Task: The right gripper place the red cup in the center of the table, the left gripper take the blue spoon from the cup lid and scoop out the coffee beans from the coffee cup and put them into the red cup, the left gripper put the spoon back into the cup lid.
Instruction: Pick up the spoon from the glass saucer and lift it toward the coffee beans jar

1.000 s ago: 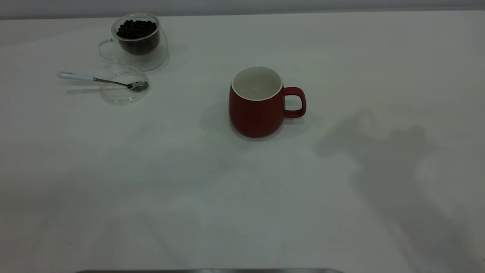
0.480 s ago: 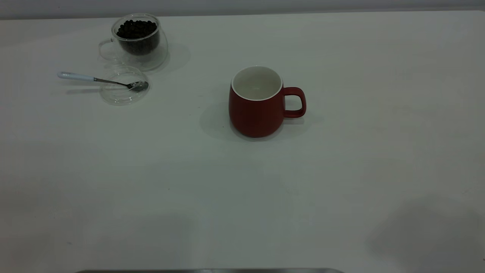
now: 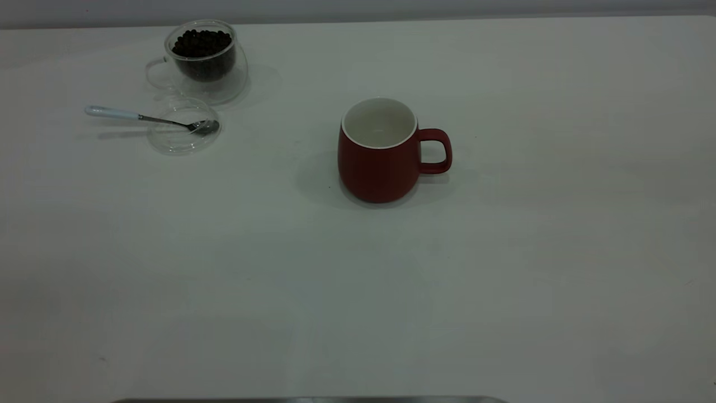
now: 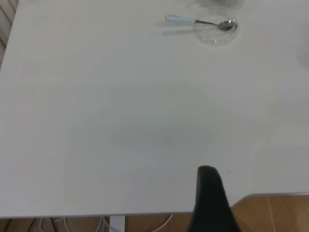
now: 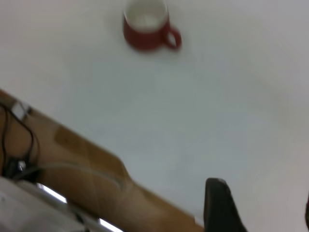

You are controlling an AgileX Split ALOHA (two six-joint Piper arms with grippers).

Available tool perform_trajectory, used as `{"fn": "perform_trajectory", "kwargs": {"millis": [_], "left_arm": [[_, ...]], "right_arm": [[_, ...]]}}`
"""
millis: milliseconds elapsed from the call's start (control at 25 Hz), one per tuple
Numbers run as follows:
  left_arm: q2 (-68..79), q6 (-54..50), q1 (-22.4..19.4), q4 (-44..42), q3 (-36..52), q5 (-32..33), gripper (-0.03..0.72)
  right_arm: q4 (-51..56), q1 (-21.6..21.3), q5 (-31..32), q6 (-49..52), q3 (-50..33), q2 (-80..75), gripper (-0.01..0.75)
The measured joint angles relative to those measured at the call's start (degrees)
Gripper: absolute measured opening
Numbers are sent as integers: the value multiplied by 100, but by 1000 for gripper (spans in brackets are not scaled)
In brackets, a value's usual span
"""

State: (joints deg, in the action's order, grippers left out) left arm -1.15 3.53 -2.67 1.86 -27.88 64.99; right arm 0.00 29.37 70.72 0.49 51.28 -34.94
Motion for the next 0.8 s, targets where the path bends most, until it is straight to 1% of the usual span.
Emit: {"fn": "perform_trajectory", "kwargs": {"millis": [80, 240, 360, 480, 640, 800], "left_arm": [[0, 0, 0, 0, 0, 0, 558], [0, 0, 0, 0, 0, 0, 558], [0, 0, 0, 0, 0, 0, 558], [0, 0, 0, 0, 0, 0, 558], [0, 0, 0, 0, 0, 0, 558], [0, 0, 0, 0, 0, 0, 558]], "right_arm": [[-67, -251, -92, 80, -582, 368, 430], [-54, -1031, -496, 181, -1483, 1304, 406], [-43, -1651, -536, 233, -1846, 2049, 388], [-67, -2163, -544, 237, -2034, 2611, 369], [-201, -2579, -555, 225, -2279, 3062, 344], [-311, -2650, -566, 131, -2405, 3345, 317]]}}
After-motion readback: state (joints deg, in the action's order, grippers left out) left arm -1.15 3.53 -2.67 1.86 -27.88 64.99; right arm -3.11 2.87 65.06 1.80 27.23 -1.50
